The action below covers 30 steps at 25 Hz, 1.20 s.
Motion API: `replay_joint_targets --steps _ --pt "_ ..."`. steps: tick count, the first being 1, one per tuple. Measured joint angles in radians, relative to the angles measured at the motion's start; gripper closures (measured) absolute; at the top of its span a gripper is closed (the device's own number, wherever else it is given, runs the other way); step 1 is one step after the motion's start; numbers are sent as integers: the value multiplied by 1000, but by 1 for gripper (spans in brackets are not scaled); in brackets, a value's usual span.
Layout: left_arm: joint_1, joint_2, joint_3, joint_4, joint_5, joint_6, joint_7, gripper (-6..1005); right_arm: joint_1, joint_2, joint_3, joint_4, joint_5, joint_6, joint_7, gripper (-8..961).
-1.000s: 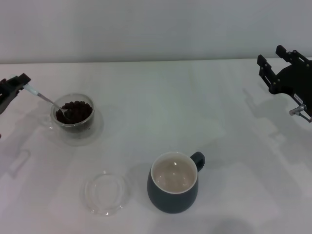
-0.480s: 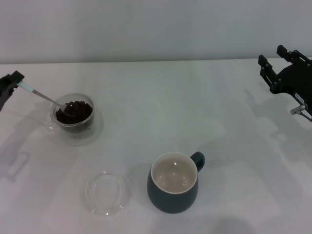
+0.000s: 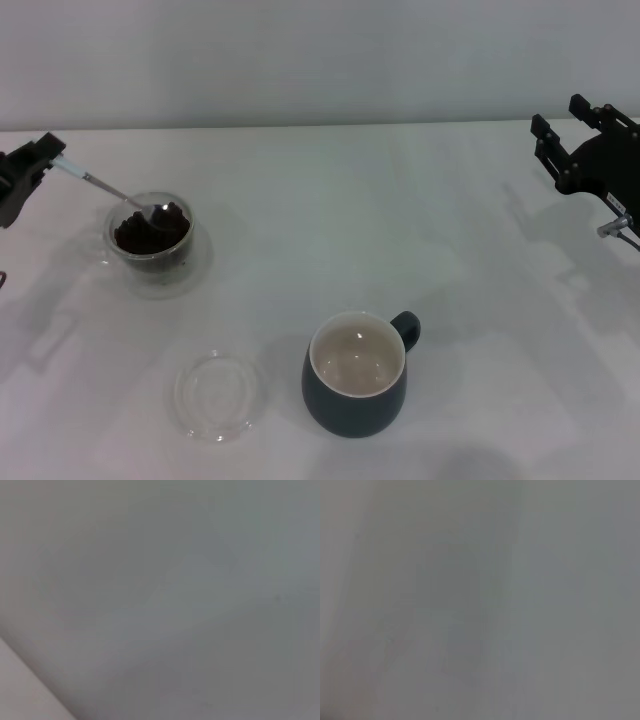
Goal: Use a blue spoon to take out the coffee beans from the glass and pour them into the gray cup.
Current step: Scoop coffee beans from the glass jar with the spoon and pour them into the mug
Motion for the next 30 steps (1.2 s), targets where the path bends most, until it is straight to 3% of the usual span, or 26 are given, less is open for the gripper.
replay_joint_targets --steps 10,19,30 --pt "-38 -22 10 0 21 61 -5 869 -6 0 3 0 0 -1 0 439" --pt "-104 -55 20 -10 113 86 -31 869 -8 0 2 4 0 -1 0 439" --pt "-162 -63 128 -44 125 88 -63 869 -18 8 2 3 8 -1 -25 440"
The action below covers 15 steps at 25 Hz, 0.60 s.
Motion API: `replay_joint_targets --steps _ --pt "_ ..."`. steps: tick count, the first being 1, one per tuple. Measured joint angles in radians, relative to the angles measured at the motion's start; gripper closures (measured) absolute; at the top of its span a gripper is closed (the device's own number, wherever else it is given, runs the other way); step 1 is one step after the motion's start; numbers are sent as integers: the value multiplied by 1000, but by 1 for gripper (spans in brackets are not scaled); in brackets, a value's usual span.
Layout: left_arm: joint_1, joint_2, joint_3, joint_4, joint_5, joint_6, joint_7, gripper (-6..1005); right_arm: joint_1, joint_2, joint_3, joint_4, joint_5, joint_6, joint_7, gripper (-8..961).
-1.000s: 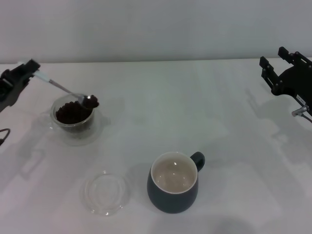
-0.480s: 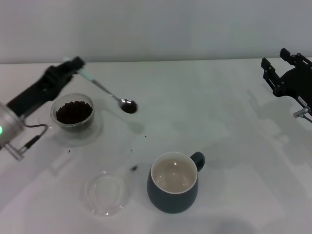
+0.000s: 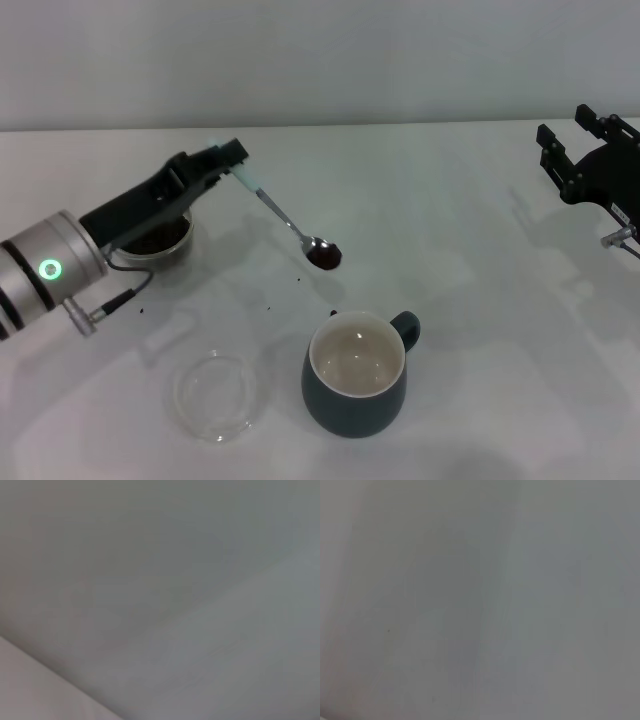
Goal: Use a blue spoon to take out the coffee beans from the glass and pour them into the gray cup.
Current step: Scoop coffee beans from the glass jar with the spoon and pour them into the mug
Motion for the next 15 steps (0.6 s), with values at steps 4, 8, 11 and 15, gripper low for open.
replay_joint_targets --steps 4,8,11,15 --pt "-4 -3 33 -2 -3 13 -14 869 0 0 0 -2 0 0 0 439" --pt "-4 -6 37 -17 -2 64 -17 869 0 0 0 -2 0 0 0 439" --pt "-1 -6 37 -34 0 84 -18 869 0 0 0 -3 0 0 3 440" --pt "16 -5 37 -41 4 111 -15 869 -2 1 0 -3 0 0 5 440"
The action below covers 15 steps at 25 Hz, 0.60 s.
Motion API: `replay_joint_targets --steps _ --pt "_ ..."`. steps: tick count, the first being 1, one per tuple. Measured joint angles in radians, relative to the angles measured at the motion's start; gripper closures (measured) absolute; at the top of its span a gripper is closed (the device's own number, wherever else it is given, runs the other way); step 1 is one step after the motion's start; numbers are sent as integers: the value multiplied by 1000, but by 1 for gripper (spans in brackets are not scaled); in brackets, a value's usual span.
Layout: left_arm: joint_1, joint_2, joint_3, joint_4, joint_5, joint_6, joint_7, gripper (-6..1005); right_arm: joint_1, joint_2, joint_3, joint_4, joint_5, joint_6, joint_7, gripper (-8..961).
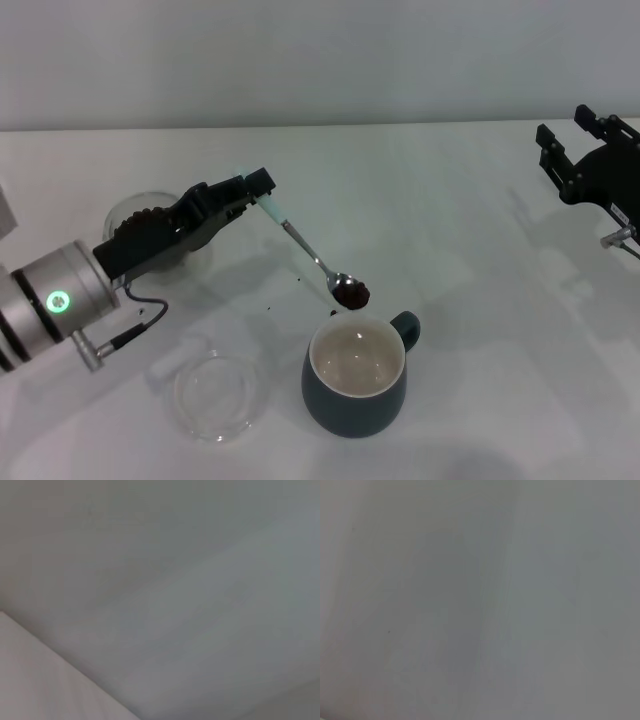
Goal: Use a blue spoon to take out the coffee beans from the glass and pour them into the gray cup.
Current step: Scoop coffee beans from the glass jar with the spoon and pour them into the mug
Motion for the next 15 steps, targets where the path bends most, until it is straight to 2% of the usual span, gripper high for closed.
replay_joint_targets --steps 6,15 --pt "20 4 26 5 3 27 5 870 -4 5 0 0 0 0 1 440" --pt "15 10 51 11 13 42 80 870 -17 7 0 0 -1 3 1 439"
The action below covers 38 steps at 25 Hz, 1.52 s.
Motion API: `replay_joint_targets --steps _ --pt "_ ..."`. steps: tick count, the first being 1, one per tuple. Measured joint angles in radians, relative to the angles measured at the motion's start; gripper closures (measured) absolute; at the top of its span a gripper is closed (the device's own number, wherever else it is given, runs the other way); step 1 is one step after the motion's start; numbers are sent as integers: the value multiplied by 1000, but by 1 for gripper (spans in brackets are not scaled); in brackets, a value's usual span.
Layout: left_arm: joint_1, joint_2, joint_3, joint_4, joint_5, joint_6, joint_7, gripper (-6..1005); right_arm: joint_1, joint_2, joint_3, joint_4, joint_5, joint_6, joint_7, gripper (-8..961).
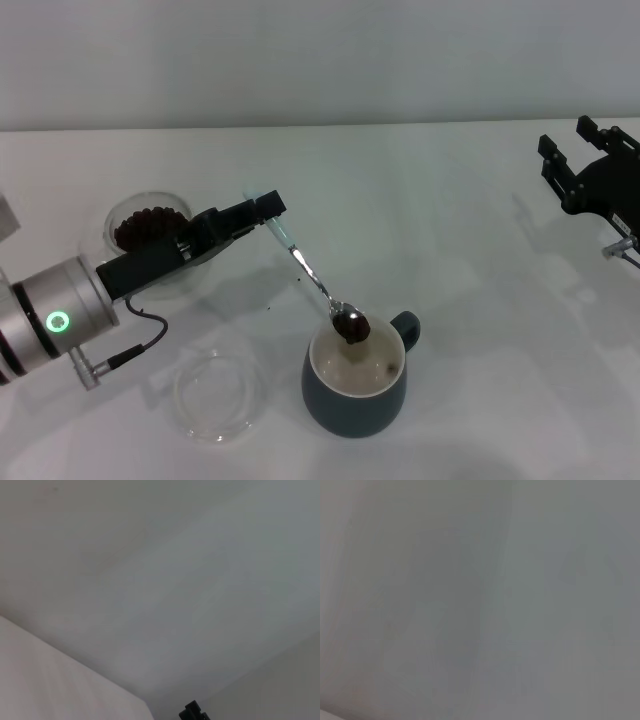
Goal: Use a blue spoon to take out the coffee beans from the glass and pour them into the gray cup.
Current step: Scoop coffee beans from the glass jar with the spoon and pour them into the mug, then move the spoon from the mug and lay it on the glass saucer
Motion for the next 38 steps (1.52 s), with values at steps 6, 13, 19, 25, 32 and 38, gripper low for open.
replay_joint_targets --steps 6,13,19,25,32,38 --pt "-5 0 1 12 22 -2 53 870 -7 0 0 0 0 3 0 439" --pt "0 -2 2 25 45 -1 168 870 -9 -1 0 1 1 3 -5 440" --pt "2 0 1 26 56 17 292 870 -10 -2 0 2 -2 3 -6 440" --pt "-3 -3 9 38 67 65 399 870 -10 -3 0 4 -5 3 -6 439" --pt "-1 -7 25 53 50 89 416 870 -10 -5 -1 7 -7 3 -6 439" --pt "38 6 18 70 -46 110 294 870 -11 -6 0 10 -7 3 -6 440"
